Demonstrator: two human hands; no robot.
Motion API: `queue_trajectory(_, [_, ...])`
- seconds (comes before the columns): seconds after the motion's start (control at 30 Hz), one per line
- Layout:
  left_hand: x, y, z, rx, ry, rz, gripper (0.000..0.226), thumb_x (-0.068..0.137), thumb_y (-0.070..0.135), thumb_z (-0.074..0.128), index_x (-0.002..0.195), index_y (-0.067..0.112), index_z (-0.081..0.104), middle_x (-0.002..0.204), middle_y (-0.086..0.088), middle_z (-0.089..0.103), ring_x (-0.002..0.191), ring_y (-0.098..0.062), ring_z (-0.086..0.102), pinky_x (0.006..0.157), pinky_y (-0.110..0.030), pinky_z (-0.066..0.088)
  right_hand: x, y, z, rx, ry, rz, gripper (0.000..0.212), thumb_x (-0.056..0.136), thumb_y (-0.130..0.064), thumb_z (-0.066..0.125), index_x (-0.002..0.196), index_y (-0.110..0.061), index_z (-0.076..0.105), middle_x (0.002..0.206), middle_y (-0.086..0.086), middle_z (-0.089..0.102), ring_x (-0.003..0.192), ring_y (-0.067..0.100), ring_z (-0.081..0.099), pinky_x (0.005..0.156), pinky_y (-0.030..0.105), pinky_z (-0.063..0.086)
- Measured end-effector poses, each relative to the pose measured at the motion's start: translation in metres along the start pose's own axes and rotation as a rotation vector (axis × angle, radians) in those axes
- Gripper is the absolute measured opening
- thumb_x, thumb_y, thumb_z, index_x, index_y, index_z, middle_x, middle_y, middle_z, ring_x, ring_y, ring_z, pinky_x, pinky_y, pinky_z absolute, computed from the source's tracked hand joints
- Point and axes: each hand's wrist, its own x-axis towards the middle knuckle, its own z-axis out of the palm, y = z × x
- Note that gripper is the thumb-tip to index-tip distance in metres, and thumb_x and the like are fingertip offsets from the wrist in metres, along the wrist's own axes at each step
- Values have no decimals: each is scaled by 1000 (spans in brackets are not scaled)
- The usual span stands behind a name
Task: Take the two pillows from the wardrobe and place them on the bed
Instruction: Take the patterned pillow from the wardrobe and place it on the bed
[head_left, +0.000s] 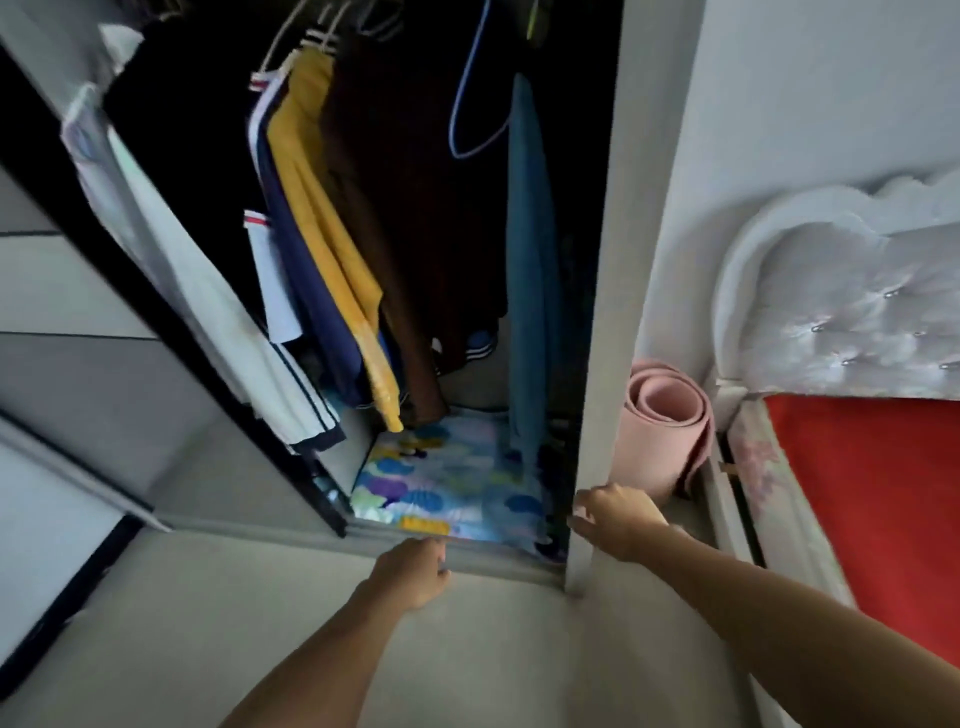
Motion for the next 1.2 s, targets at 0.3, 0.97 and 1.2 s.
queue_trajectory(0.3, [51, -170, -51, -6, -71, -27, 36, 88, 37, 52, 121, 21, 56, 129, -5, 58, 116, -25, 56, 94, -34, 44, 87, -151, 76, 57, -110, 136, 37, 88, -47, 48, 117, -26, 57, 120, 4, 65, 107, 29, 61, 88, 35, 50])
queue_trajectory(0.97, [376, -263, 124, 17, -150, 38, 31, 88, 33, 51, 115, 20, 59, 122, -4, 64, 113, -24, 57, 91, -33, 45, 336, -88, 331, 16, -148, 321, 40, 86, -29, 56, 124, -17, 49, 123, 11, 58, 111, 31, 56, 87, 40, 50])
queue_trajectory(1.2, [515, -322, 247, 18, -26, 94, 24, 87, 27, 50, 107, 17, 60, 116, -7, 65, 110, -28, 58, 85, -35, 47, 468, -65, 488, -51, -97, 264, 74, 79, -25, 65, 143, -20, 29, 145, 11, 36, 132, 30, 34, 100, 43, 36])
